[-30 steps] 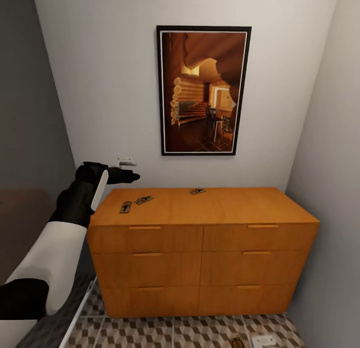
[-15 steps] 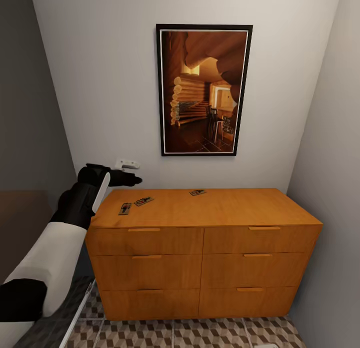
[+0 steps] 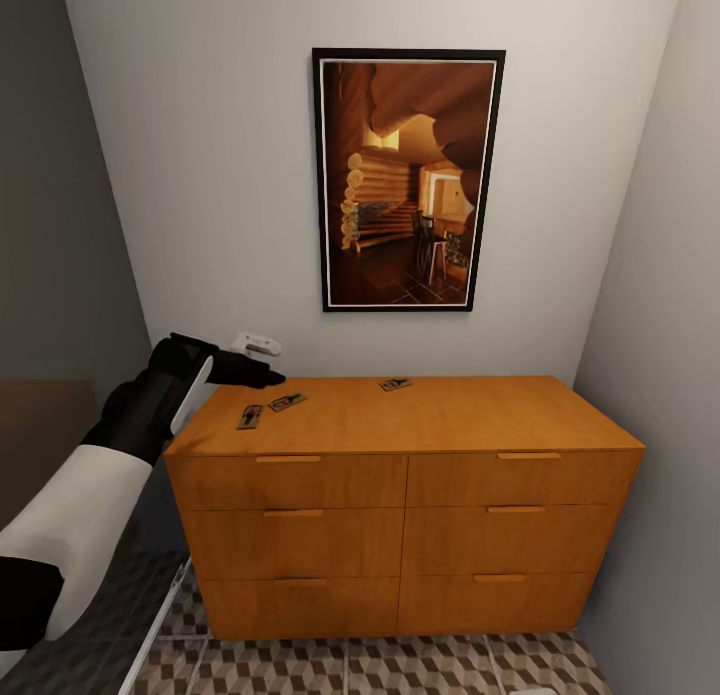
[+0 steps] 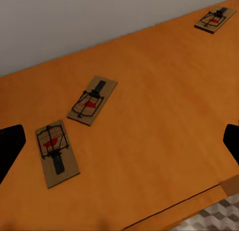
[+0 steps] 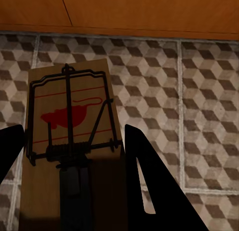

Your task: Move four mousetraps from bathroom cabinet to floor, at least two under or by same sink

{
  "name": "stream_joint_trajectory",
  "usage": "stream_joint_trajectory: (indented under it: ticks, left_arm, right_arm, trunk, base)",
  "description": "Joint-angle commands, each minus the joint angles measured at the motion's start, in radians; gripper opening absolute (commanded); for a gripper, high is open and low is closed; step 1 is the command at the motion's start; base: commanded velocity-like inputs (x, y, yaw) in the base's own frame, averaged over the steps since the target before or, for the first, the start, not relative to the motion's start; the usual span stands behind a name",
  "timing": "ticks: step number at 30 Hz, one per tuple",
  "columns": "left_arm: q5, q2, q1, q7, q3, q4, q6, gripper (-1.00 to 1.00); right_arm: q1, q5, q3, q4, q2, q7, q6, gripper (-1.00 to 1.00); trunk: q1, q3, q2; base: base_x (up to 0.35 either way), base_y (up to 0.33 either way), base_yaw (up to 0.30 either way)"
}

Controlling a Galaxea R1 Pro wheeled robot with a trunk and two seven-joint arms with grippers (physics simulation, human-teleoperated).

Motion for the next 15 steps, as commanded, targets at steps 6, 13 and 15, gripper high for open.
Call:
stream_joint_trajectory:
  ticks: [6, 13, 15]
  left_arm:
    - [-0.001, 0.003, -0.001, -0.046, -0.005, 0.015, -0.015, 1.0]
    - [-0.001, 0.004, -0.001, -0.054, -0.005, 0.04, -0.06, 1.0]
    - [-0.001, 0.004, -0.001, -0.054, -0.005, 0.041, -0.062, 1.0]
  right_arm:
    - [-0.001, 0.003, 0.001, 0.001, -0.001, -0.002, -0.003, -1.0]
    - [-0.001, 0.003, 0.001, 0.002, -0.001, -0.004, -0.003, -1.0]
    - [-0.001, 0.003, 0.001, 0.002, -0.001, -0.004, -0.003, -1.0]
  trunk:
    - [0.0, -0.001, -0.001]
    - [0.0, -0.001, -0.001]
    - [0.0, -0.001, -0.001]
  base:
    - [0.0, 0.0, 0.0]
    - [0.004, 0.0, 0.0]
    - [0.044, 0.0, 0.0]
